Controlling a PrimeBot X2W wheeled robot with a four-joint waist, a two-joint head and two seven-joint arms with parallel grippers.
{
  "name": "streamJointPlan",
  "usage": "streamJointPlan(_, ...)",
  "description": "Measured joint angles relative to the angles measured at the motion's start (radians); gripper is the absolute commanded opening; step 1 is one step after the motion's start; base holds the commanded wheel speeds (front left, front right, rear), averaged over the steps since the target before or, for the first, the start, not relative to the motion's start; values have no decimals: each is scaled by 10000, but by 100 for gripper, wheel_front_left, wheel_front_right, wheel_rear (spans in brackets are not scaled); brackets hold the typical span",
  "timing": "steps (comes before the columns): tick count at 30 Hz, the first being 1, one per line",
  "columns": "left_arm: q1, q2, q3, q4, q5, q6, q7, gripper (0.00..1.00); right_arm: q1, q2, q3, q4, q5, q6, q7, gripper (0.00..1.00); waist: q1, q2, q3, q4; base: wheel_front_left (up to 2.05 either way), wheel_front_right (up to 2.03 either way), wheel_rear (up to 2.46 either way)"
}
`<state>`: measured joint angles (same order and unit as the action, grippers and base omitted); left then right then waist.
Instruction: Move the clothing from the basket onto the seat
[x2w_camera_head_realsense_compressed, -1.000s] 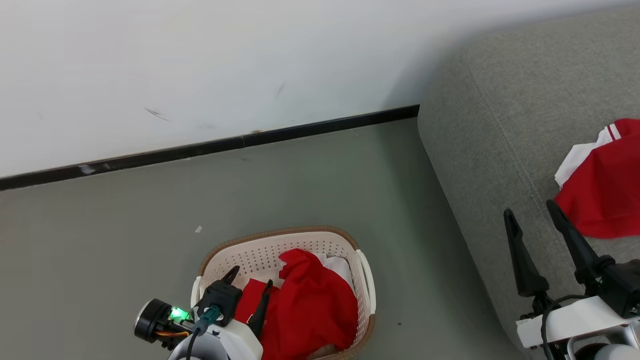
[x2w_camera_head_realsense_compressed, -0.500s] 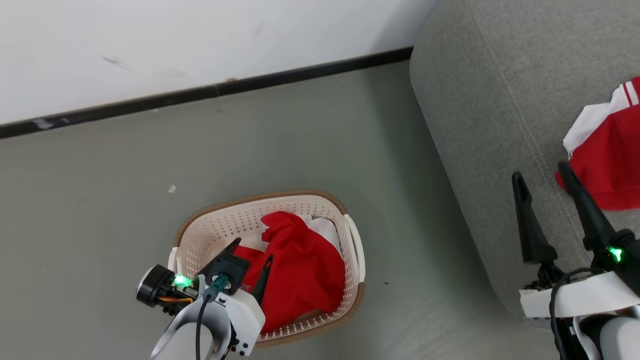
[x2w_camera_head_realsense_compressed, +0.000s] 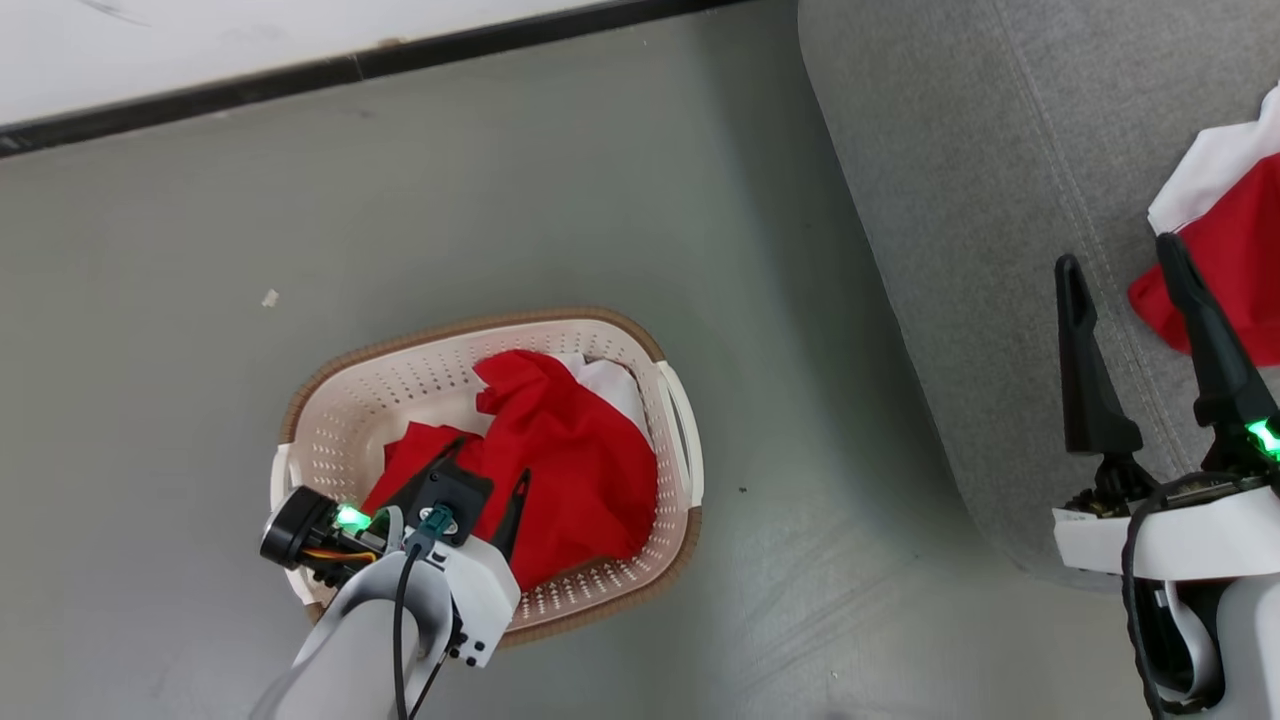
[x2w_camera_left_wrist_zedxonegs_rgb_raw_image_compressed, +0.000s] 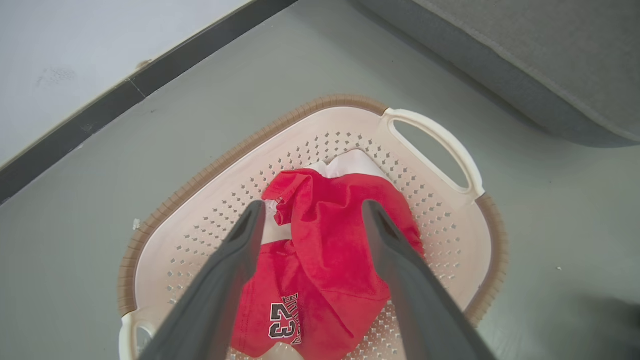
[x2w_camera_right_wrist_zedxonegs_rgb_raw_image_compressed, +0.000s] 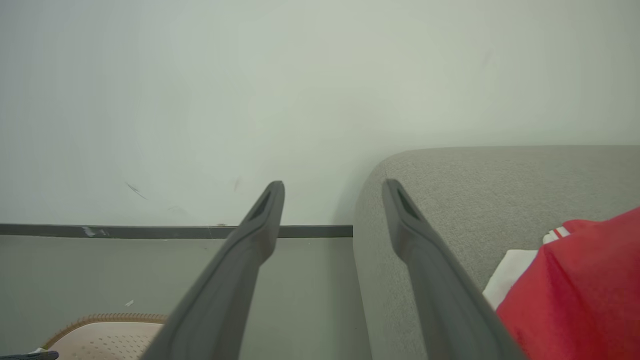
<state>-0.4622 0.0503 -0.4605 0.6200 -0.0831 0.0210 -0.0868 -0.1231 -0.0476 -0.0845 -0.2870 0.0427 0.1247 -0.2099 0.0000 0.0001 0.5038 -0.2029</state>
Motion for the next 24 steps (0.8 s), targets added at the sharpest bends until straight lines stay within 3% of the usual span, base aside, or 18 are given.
streamJointPlan(24, -1363, 54, 63, 1726, 242, 309, -470, 100, -1242, 63, 245, 251, 447, 0, -355, 100, 0, 0, 2076, -1078, 0, 0, 0)
